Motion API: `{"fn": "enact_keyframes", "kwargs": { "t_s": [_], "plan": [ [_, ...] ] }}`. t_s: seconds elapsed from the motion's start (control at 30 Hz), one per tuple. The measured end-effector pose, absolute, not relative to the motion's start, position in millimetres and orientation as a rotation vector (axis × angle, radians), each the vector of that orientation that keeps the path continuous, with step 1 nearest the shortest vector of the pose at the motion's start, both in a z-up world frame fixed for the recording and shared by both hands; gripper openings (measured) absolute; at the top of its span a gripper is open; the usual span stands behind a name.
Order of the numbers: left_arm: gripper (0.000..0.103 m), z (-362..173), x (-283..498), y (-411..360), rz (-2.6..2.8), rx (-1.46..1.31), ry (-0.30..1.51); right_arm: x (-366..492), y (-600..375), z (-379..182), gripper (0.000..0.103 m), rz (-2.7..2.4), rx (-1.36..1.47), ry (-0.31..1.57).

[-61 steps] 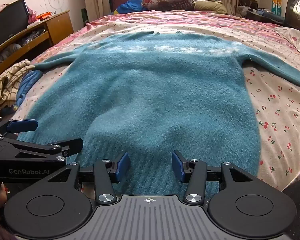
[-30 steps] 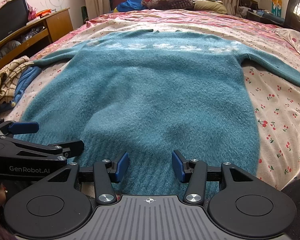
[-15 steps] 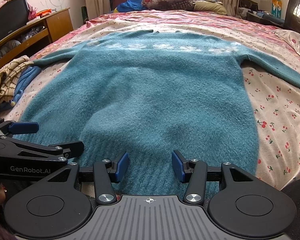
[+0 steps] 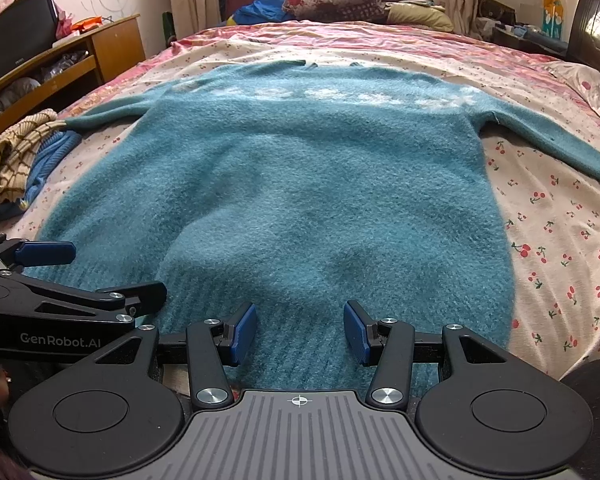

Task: Fold small clothes

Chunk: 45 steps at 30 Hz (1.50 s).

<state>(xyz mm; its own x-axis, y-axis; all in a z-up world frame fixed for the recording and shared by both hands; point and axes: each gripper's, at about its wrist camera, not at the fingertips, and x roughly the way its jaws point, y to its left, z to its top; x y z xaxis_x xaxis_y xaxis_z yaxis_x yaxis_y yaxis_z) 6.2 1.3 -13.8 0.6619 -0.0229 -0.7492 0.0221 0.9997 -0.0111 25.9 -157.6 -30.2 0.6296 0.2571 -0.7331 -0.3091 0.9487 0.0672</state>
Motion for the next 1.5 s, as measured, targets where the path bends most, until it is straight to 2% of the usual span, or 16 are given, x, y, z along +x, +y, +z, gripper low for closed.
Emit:
{"fn": "enact_keyframes", "kwargs": {
  "t_s": [1.5],
  "plan": [
    [0.103, -18.5, 8.2, 3.3, -0.038, -0.016, 0.871, 26.4, -154.3, -30.9, 0.048, 0.314, -0.096, 0.821]
  ]
}}
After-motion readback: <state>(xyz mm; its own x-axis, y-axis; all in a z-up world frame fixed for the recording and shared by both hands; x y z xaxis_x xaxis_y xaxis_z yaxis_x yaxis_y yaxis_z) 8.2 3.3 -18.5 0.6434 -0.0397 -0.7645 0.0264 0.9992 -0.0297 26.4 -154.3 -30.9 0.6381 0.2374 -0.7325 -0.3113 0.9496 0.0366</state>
